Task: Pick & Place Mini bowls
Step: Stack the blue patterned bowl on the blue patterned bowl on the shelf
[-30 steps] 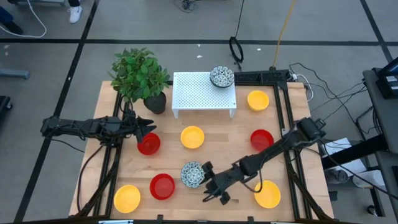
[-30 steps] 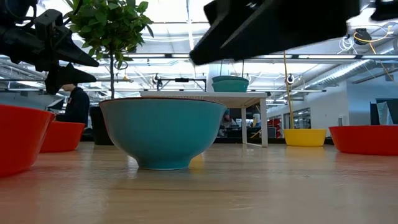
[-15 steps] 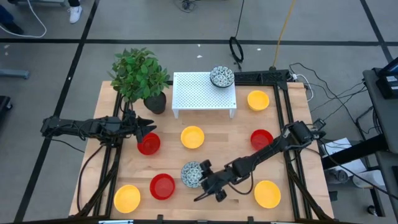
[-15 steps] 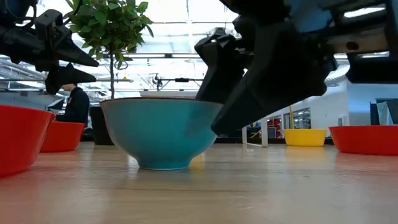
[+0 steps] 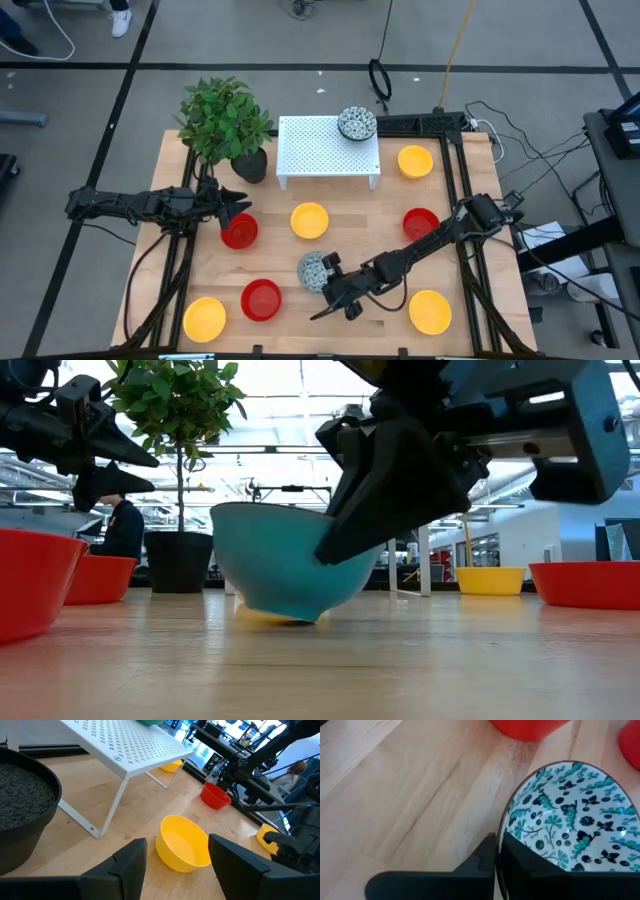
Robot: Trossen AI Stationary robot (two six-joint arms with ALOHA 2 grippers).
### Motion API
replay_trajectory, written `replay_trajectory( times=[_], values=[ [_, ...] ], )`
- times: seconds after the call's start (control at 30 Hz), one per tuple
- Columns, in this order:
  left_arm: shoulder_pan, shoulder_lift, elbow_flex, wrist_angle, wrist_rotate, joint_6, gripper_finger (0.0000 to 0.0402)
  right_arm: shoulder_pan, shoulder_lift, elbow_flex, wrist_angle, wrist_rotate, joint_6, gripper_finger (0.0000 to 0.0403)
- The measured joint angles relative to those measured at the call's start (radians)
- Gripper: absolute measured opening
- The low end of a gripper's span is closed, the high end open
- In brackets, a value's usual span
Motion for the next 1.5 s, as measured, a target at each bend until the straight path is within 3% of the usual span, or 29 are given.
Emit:
replay_trajectory(
  times=[0.27, 0.4, 0.57, 0.73, 1.07, 1.5],
  values=[
    [0.000, 0.000, 0.000, 0.000, 0.000, 0.000, 0.0216, -0.009, -0.210, -0.001, 0.006, 0.006, -0.002, 0.0003],
    [0.000, 0.000, 0.000, 0.000, 0.000, 0.000, 0.0216, -0.060, -0.357, -0.001, -0.027, 0.104, -0.038, 0.0003],
    [0.000, 0.000, 0.000, 0.000, 0.000, 0.000, 0.0216, -0.206, -0.527, 0.000, -0.136, 0.216, 0.001, 0.0002],
    [0.000, 0.000, 0.000, 0.000, 0.001, 0.000, 0.0216, -0.412, -0.626, 0.000, -0.173, 0.219, 0.076, 0.0001],
    [0.000, 0.000, 0.000, 0.000, 0.001, 0.000, 0.0216, -0.767, -0.580, 0.000, -0.208, 0.168, 0.173, 0.0001],
    [0.000, 0.000, 0.000, 0.000, 0.001, 0.000, 0.0216, -0.892, -0.488, -0.001, -0.178, 0.155, 0.057, 0.0002]
  ],
)
